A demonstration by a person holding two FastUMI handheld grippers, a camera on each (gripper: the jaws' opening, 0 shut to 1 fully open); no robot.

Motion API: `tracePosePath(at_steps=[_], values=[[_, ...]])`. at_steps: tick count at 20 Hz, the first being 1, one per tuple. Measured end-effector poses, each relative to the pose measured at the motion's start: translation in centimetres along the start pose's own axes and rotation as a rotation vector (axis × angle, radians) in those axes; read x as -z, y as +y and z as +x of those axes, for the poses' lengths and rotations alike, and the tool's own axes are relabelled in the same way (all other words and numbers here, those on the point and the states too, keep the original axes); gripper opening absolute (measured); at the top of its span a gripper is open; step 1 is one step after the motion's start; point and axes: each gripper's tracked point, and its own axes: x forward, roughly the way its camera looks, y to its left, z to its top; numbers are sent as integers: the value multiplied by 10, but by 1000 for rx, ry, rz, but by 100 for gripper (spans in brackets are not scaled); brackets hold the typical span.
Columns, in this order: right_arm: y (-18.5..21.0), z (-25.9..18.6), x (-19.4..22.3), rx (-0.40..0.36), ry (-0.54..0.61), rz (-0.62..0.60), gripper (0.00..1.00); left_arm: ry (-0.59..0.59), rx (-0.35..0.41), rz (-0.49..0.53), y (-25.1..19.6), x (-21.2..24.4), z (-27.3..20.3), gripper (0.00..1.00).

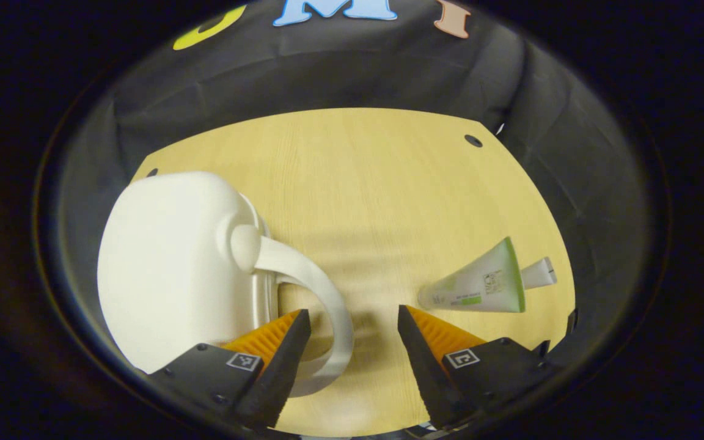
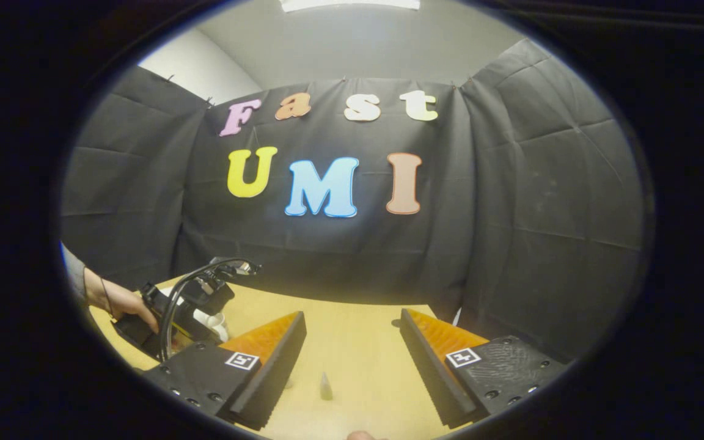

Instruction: First open the suitcase, pack the skin care products into it, and then close the suitcase.

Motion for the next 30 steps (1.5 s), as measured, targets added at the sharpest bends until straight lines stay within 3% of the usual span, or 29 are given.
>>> tracePosePath(at_steps=[3, 5, 9, 13, 14, 20, 23, 27, 30], values=[[-6, -1, 0, -9, 5, 9, 94, 19, -23, -19, 7, 0, 4, 32], [-9, 2, 1, -1, 9, -1, 94, 34, 8, 4, 3, -2, -5, 21], [-4, 8, 2, 45, 9, -19, 95, 35, 72, -7, 4, -16, -44, 16], [11, 14, -3, 72, 8, -11, 95, 15, 145, -37, 13, -45, -123, 14], [14, 16, -5, 81, 4, -14, 95, -5, 154, -34, 7, -55, -124, 14], [48, 24, -16, 101, 8, 5, 95, -82, 169, -28, 91, -114, -261, 14], [67, 26, -21, 121, 3, 16, 95, -110, 107, -46, 177, -133, -304, 14], [92, 31, -27, 152, 15, 18, 95, -151, -154, 45, 322, -137, -332, 13], [104, 30, -37, 187, 17, 35, 95, -161, -253, 36, 402, -125, -331, 13]])
